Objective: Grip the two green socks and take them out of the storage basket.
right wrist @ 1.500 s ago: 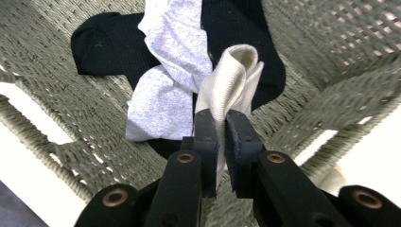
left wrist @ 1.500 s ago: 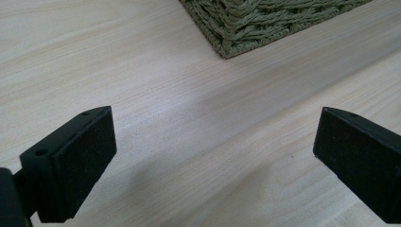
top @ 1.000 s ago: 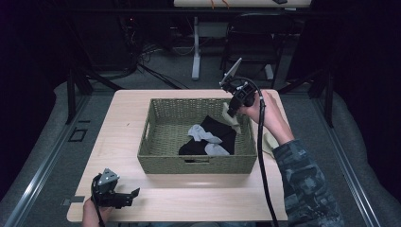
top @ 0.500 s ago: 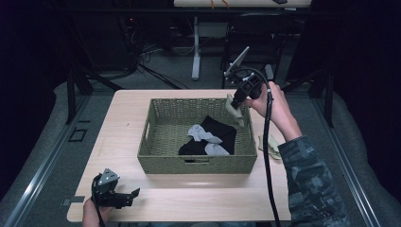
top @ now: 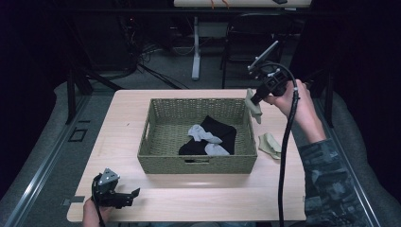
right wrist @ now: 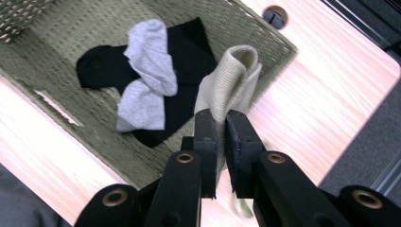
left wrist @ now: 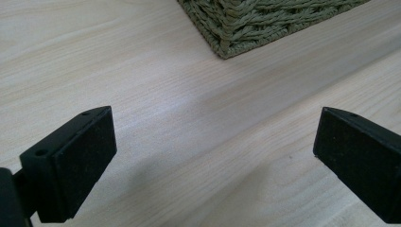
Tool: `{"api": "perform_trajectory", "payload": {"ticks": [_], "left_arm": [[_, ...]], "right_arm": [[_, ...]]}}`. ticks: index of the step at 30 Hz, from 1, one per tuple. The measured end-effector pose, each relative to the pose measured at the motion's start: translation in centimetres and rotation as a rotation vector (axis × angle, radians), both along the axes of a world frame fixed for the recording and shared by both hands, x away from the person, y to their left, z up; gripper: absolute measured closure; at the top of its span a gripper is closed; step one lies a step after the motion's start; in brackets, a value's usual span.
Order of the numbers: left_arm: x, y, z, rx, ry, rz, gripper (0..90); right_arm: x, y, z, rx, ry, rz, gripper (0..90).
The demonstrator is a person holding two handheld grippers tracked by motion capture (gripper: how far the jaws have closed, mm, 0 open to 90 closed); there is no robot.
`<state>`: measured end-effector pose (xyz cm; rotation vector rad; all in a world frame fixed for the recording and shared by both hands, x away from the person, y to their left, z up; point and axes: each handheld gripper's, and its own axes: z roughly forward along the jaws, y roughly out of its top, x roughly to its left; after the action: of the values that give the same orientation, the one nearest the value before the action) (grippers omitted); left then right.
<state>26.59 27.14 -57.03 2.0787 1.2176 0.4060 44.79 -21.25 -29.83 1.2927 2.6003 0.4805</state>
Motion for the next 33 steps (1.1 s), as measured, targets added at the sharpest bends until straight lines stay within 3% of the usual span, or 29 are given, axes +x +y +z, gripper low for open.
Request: {"api": "perform_trajectory", "payload": {"ticks": [8, 15, 21, 28, 29, 32, 33], "left_arm": [[0.0, 0.0, 0.0, -0.004, 0.000, -0.001, 0.1], [0.0, 0.1, 0.0, -0.001, 0.000, -0.002, 0.1], [0.0, 0.1, 0.0, -0.001, 0.001, -0.001, 0.1], [0.0, 0.1, 0.0, 0.001, 0.002, -0.002, 0.1], [0.0, 0.0, 0.0, 0.002, 0.002, -0.002, 0.1], [0.0, 0.0, 0.0, 0.002, 0.002, -0.002, 0.1], [0.0, 0.1, 0.0, 0.002, 0.002, -0.001, 0.1]], "right_arm": [[-0.3, -3.9, -0.1, 0.020, -0.004, -0.069, 84.0], [-0.4, -6.5, -1.8, 0.031, 0.019, -0.123, 84.0], [-0.1, -8.0, -4.5, 0.031, 0.057, -0.161, 84.0], [0.5, -9.6, -9.0, 0.059, 0.127, -0.184, 84.0], [0.6, -9.9, -10.2, 0.073, 0.139, -0.194, 84.0], [0.7, -10.0, -11.4, 0.088, 0.147, -0.205, 84.0], [0.9, -10.1, -12.3, 0.089, 0.172, -0.198, 84.0]]}}
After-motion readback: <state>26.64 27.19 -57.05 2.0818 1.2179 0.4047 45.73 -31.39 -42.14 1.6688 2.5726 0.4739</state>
